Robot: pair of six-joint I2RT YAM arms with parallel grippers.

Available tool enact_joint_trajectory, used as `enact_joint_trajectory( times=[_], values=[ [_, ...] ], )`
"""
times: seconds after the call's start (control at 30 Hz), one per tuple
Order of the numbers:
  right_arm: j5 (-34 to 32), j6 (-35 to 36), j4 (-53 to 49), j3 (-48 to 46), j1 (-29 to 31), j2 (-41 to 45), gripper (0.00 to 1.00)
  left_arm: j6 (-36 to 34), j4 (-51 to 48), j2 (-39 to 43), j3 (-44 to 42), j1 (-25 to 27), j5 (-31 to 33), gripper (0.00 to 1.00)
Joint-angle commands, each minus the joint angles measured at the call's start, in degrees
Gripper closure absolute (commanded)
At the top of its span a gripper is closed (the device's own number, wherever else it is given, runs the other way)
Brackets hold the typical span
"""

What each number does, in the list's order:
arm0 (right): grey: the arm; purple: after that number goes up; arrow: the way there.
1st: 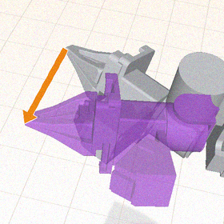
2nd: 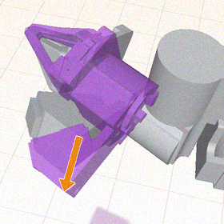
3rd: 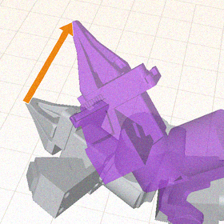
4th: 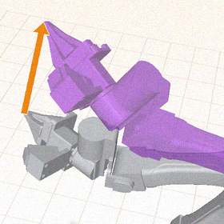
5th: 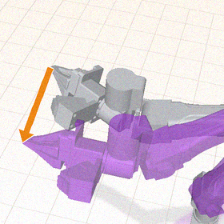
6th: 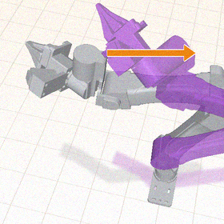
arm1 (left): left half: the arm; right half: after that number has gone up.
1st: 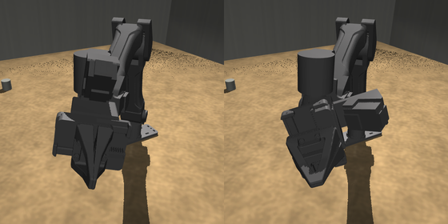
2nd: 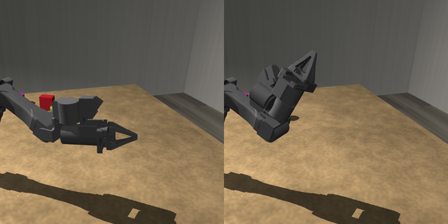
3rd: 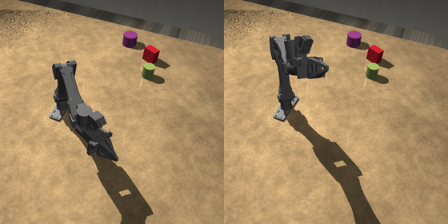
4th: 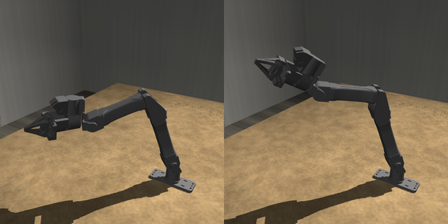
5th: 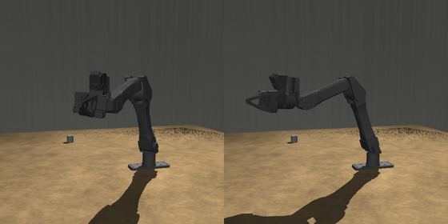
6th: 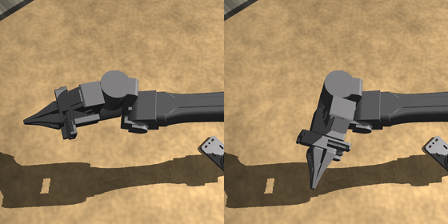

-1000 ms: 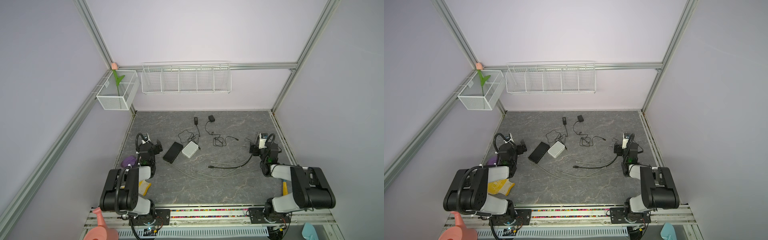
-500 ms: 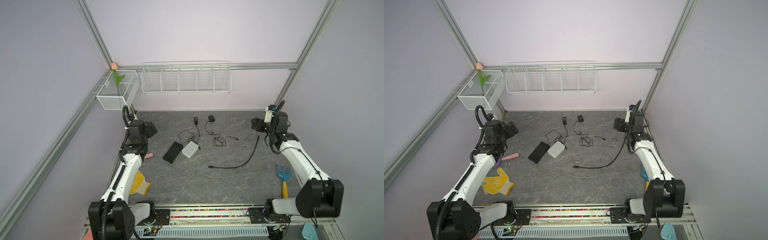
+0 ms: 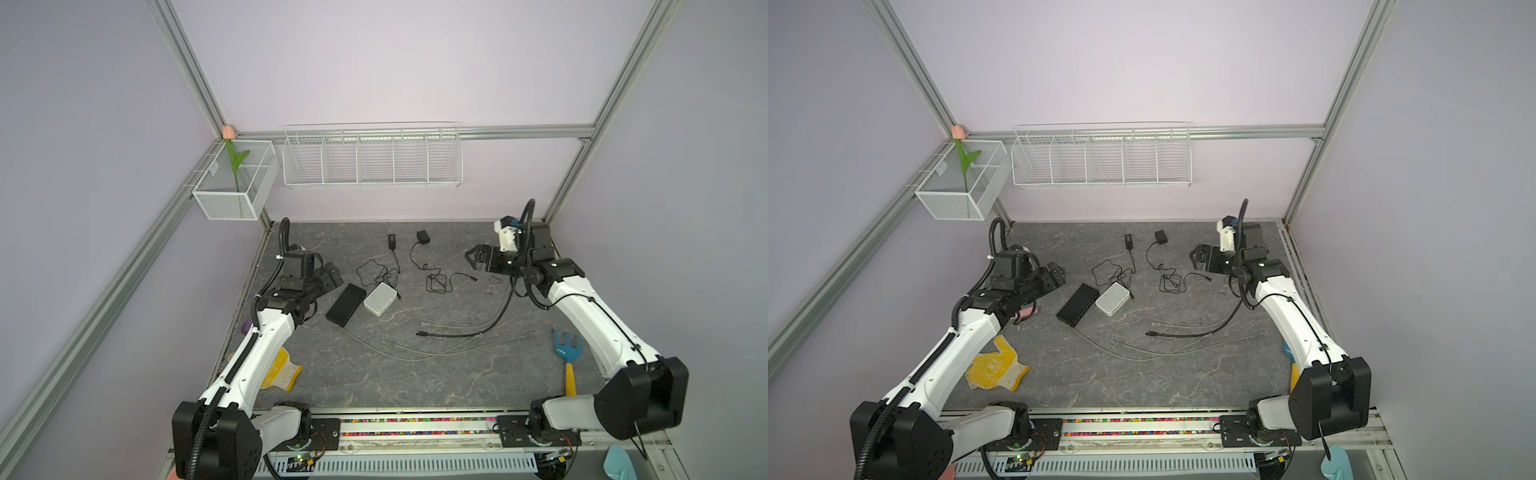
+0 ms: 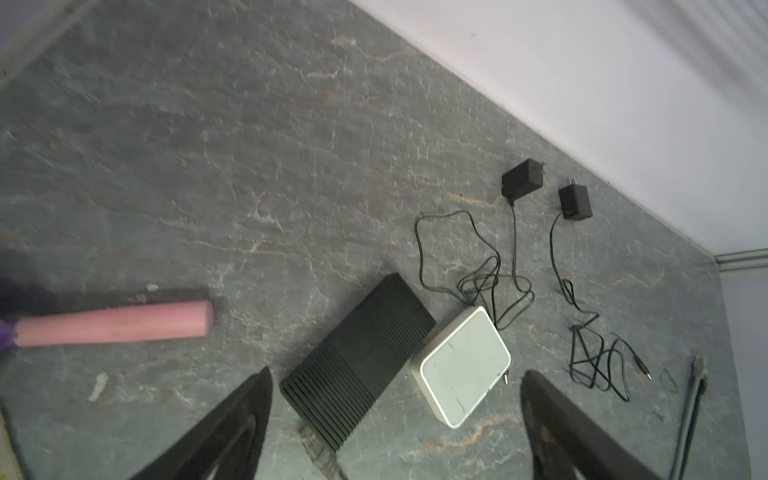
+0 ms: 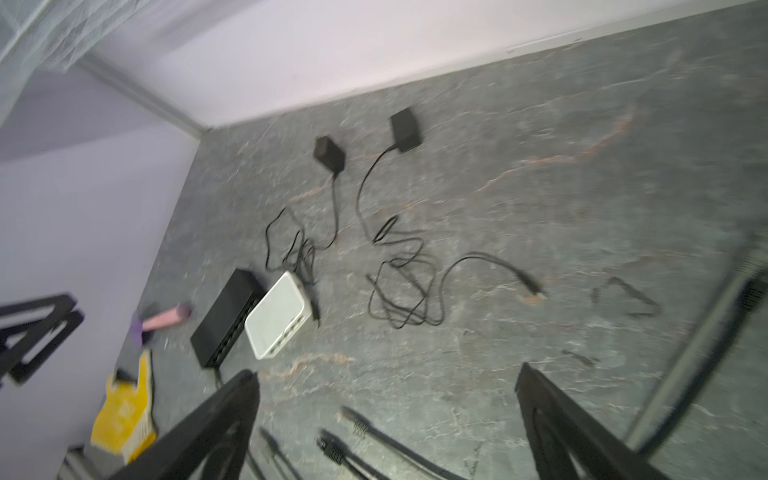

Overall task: Insert the plug into the switch port
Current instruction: 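Move the left gripper toward the black switch while the right gripper reaches toward the cables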

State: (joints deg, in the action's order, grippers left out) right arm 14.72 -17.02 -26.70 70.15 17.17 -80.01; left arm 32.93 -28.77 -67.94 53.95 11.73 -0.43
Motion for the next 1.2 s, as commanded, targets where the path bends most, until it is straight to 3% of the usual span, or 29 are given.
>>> enact_joint_trajectory(
  times=[0.0, 0.17, 0.33, 0.57, 0.73, 0.87, 1.0, 1.17],
  values=[
    [2.7, 5.8, -5.0, 1.4, 6.5, -1.3, 0.03, 3.5, -4.0, -1.1, -0.7, 0.2, -3.8, 0.09],
    [3.8, 7.8, -4.0, 0.7, 14.1, -3.7, 0.18, 0.9, -8.0, -8.4, 1.4, 0.2, -4.9, 0.11],
    [-2.9, 11.9, 0.0, -2.3, 22.4, -3.5, 0.19, 2.6, -7.3, -10.9, 2.3, 0.3, -6.8, 0.16],
    [-12.6, 5.7, 1.6, -6.0, 24.8, -7.5, 0.31, 1.0, 0.6, -8.3, -1.0, 0.5, -4.1, 0.17],
    [-12.7, 4.2, 10.3, -13.0, 27.3, -7.1, 0.31, -1.6, 2.0, -8.4, -3.7, 0.5, -0.4, 0.17],
    [-15.8, 3.8, 9.0, -13.4, 29.1, -6.8, 0.31, -3.3, 1.2, -8.7, -3.7, 0.4, -1.6, 0.14],
    [-16.2, 4.0, 8.2, -13.9, 29.7, -5.3, 0.31, -7.1, -3.6, -13.7, 0.7, 0.5, -0.6, 0.08],
    [-16.7, 6.1, 8.1, -14.9, 29.9, -2.5, 0.3, -9.7, -1.8, -21.6, 3.5, 0.5, -3.2, 0.06]
  ],
)
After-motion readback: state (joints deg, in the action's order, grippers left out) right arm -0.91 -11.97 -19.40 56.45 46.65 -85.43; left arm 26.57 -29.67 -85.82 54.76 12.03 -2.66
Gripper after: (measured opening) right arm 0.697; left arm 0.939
